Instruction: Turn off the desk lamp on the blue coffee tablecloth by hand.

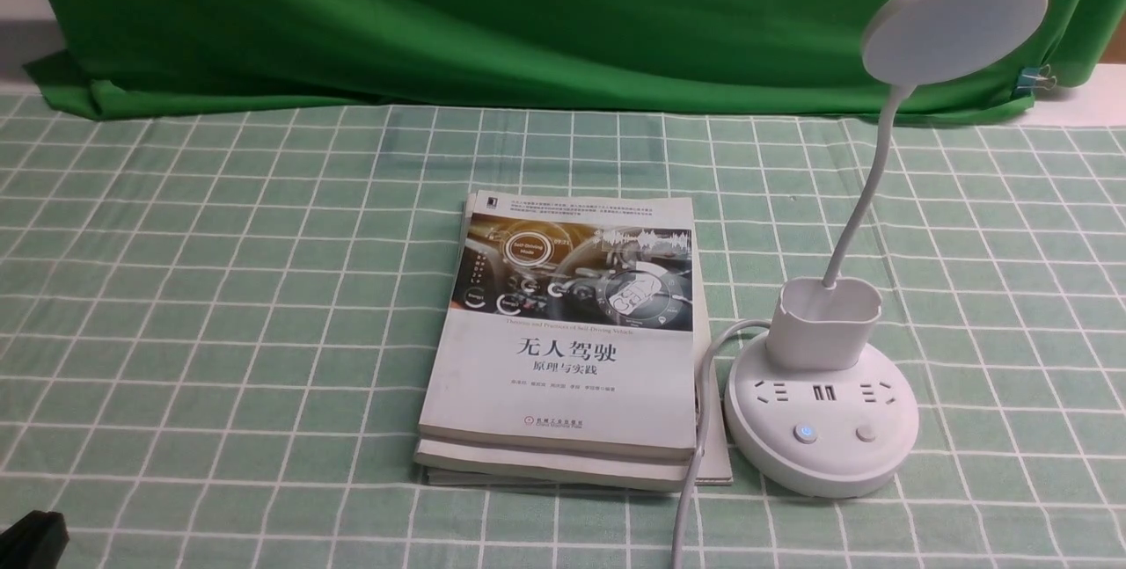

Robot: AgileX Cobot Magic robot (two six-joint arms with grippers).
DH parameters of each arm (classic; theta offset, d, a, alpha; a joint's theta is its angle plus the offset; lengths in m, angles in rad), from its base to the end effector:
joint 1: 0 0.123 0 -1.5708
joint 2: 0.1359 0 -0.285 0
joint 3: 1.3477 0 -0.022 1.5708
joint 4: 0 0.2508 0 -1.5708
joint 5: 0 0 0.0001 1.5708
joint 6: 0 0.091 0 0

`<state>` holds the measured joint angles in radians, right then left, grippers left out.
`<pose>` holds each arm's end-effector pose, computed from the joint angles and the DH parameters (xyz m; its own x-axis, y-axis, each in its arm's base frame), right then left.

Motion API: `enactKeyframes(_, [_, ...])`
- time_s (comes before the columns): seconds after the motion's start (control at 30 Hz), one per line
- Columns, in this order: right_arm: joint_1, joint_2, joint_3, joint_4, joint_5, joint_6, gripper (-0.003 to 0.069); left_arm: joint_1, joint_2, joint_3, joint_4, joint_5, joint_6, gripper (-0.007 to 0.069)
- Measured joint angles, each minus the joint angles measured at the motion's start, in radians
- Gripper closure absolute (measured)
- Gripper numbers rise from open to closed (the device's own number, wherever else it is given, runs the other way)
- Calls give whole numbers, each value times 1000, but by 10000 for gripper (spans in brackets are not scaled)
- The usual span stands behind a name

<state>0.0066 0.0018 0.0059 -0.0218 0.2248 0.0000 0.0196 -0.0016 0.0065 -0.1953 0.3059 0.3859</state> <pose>0.0560 -0.0001 0.1907 -0.1447 -0.0222 -0.9892 -0.0049 0.9998 -0.0217 0.0545 -0.0043 0.1839 -0.2047 0.1938 -0.9595 0.0796 0.9802 0.1810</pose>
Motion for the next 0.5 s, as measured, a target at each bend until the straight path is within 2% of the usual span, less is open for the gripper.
enactKeyframes(0.5, [0,0,0,0,4,-24,594,0,0,0,0,0,0,624])
